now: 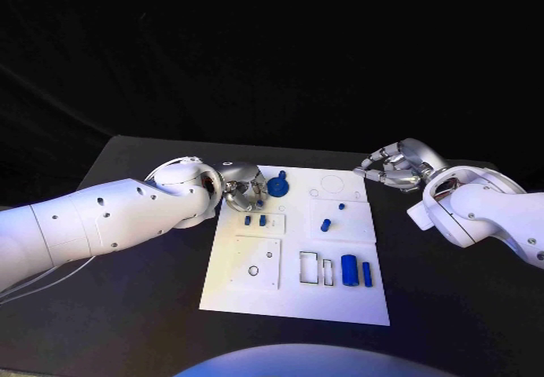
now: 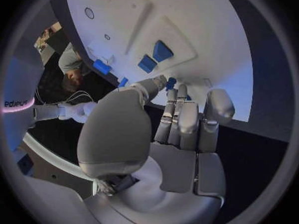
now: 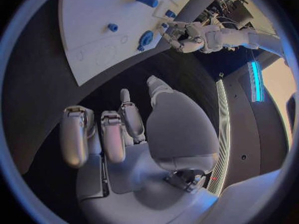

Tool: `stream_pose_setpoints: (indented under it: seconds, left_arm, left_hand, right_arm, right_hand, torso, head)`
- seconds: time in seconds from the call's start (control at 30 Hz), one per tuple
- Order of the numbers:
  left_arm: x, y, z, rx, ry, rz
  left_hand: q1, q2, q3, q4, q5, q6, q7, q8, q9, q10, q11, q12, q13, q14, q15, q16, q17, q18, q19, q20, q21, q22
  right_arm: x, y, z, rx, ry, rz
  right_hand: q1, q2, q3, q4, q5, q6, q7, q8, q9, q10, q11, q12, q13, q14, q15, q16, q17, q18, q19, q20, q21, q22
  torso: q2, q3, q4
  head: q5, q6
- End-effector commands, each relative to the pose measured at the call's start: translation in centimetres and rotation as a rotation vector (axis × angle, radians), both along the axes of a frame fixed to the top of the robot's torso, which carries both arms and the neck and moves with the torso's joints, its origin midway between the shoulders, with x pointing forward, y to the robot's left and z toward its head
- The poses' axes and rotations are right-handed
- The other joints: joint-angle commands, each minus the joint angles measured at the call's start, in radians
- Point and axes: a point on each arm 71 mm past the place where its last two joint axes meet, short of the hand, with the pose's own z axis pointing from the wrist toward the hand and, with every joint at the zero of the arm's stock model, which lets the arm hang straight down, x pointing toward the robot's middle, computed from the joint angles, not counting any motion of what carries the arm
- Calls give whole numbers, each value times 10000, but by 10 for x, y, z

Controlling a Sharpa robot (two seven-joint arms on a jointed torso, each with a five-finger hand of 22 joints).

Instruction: Assemble the parts on the task board

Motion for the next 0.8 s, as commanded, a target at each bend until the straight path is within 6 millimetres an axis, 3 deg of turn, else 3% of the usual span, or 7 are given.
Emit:
stream_pose_setpoints:
  seconds: [0.03,0.17,0.2,0.3,0.43,0.63,0.8]
  left_arm:
    - [-2,-2,2,-313,-39,-180]
    - [-4,-1,5,-844,-195,-291]
    - [-5,-1,7,-1079,-228,-273]
    - [-5,4,12,-2050,-288,-43]
    - [-4,14,19,-3364,-22,452]
    - [-3,36,30,-5430,712,1552]
    - [-1,52,31,-7045,1557,2702]
  left_hand:
    - [-43,-142,-192,69,52,-38,-16,-35,-57,-331,48,-71,-75,-109,48,-60,-97,90,-124,28,-152,1378]
    - [60,54,-1912,356,259,-424,-147,-283,-296,-950,141,-145,-226,-444,136,-223,-675,198,-489,133,-733,1226]
    - [569,438,-3398,748,289,-510,-185,-349,-447,-1173,189,-60,-295,-562,187,-252,-889,248,-633,189,-1026,1158]
    - [1174,561,-4520,1734,329,-566,-158,-386,-621,-1284,222,128,-359,-768,209,-385,-1397,295,-744,219,-1350,1094]
    - [1433,530,-4835,2175,224,-568,-115,-368,-678,-1252,233,243,-384,-747,224,-358,-1475,298,-713,229,-1385,1096]
    - [1514,800,-5135,2200,530,-320,53,-213,-691,-1225,220,355,-428,-810,215,-396,-1667,340,-804,227,-1647,1041]
    - [2042,1171,-3869,2158,517,361,387,111,-660,-52,-126,877,-343,-1310,-89,-1002,-2877,525,-1271,-3,-2689,777]
  right_arm:
    - [0,1,0,-85,0,100]
    - [1,1,-1,-94,-4,131]
    - [1,0,-1,-100,-13,150]
    - [1,1,-1,-104,-38,266]
    - [2,1,-1,-158,-45,482]
    - [2,5,-3,-815,-143,1160]
    - [0,11,-6,-1727,-416,1847]
  right_hand:
    - [77,34,-58,-25,18,9,-25,32,18,10,-38,-30,6,935,-88,-44,2236,143,295,-57,-45,2091]
    - [137,26,-63,-45,18,-35,-19,17,36,-223,-34,-296,-269,915,-87,-83,2164,170,240,-60,-172,2053]
    - [210,18,-51,-49,15,-67,-11,7,52,-703,-28,-871,-845,905,-81,-103,2129,188,199,-58,-266,2025]
    - [514,-23,41,-46,-16,-88,1,17,121,-2425,-28,-3259,-3078,699,-92,-513,1416,279,-9,-52,-732,1884]
    - [908,-111,325,-20,-53,-29,51,28,184,-3558,19,-6083,-5452,504,-67,-996,688,366,-203,-36,-1238,1744]
    - [1742,-562,1244,-152,43,219,160,-54,45,-3289,212,-8924,-7871,533,86,-1005,671,371,-163,66,-1323,1796]
    - [2219,-819,2402,-314,-202,496,178,-115,-132,-2982,274,-10013,-8859,537,165,-988,678,370,-153,108,-1338,1834]
  torso:
    - [0,-4,2]
    - [-1,-4,-2]
    - [-2,-5,-1]
    - [-6,-8,3]
    - [-12,-5,-6]
    - [-8,4,10]
    - [-11,7,-2]
  head:
    - [-8,2]
    - [-10,20]
    - [-12,21]
    - [-26,25]
    - [-43,42]
    - [-59,82]
    - [-53,122]
